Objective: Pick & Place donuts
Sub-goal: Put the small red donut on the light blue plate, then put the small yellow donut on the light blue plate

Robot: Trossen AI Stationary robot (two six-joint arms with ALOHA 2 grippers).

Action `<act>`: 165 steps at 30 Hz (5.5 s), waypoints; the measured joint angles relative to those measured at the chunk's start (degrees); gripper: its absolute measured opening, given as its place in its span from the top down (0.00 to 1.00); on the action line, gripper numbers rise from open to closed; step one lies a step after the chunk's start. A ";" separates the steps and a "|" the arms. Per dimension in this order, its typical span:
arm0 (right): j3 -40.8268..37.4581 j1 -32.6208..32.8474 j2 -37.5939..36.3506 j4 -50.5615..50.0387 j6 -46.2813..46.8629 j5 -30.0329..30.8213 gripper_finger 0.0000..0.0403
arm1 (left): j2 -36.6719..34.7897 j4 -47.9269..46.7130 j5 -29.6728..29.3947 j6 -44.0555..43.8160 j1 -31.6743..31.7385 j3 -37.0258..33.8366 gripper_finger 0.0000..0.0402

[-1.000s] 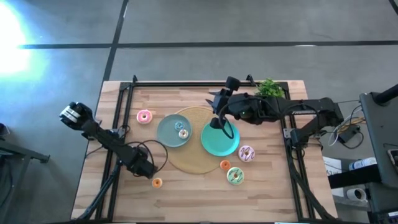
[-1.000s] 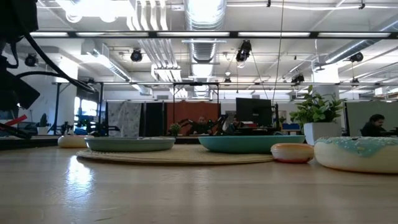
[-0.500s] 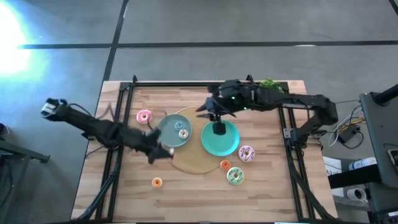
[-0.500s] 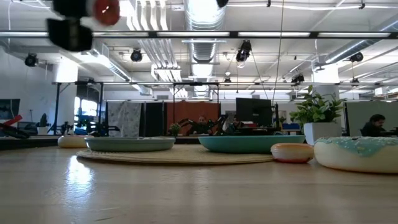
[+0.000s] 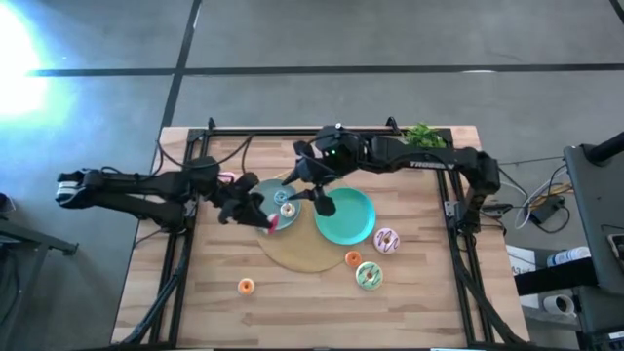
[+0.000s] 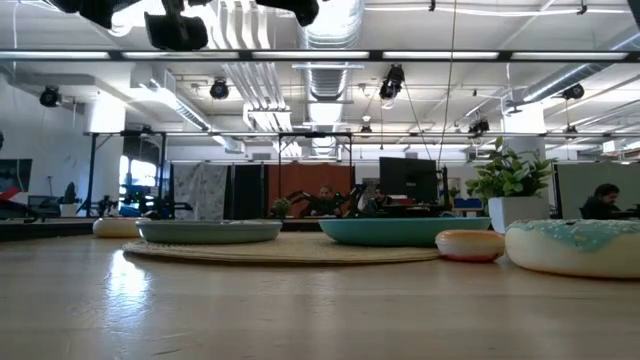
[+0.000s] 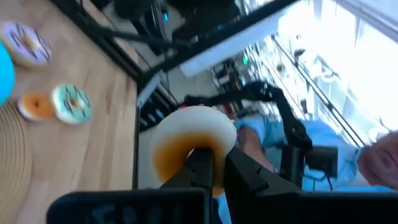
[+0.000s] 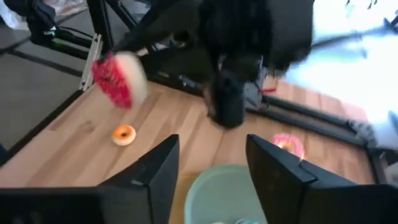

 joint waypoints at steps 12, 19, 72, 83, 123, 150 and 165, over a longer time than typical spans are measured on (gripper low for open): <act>10.39 0.50 5.72 -11.50 -2.65 -1.34 0.49 | 1.89 -1.09 7.98 6.81 10.58 0.00 1.00; 17.53 0.44 9.30 -16.46 -5.46 -1.71 0.49 | 3.53 -2.14 16.29 5.81 14.52 0.00 1.00; 17.87 -3.37 14.05 -28.46 5.34 0.48 0.96 | -5.76 -29.34 -9.08 12.94 10.93 3.69 0.77; 18.14 -6.49 27.26 -11.61 26.71 -0.08 0.96 | -17.43 -32.75 -53.43 9.70 -19.13 3.65 0.77; 33.42 -9.55 46.95 -13.68 44.09 2.08 0.65 | -17.26 -33.20 -66.85 6.12 -32.58 3.23 0.77; 29.48 2.69 24.04 -44.38 22.89 17.63 0.56 | -3.14 -50.79 -51.14 0.71 -33.88 -0.13 0.77; -9.91 17.75 -2.10 -24.36 46.58 25.16 0.57 | 6.92 -41.07 -45.51 -10.96 -43.51 -1.48 0.77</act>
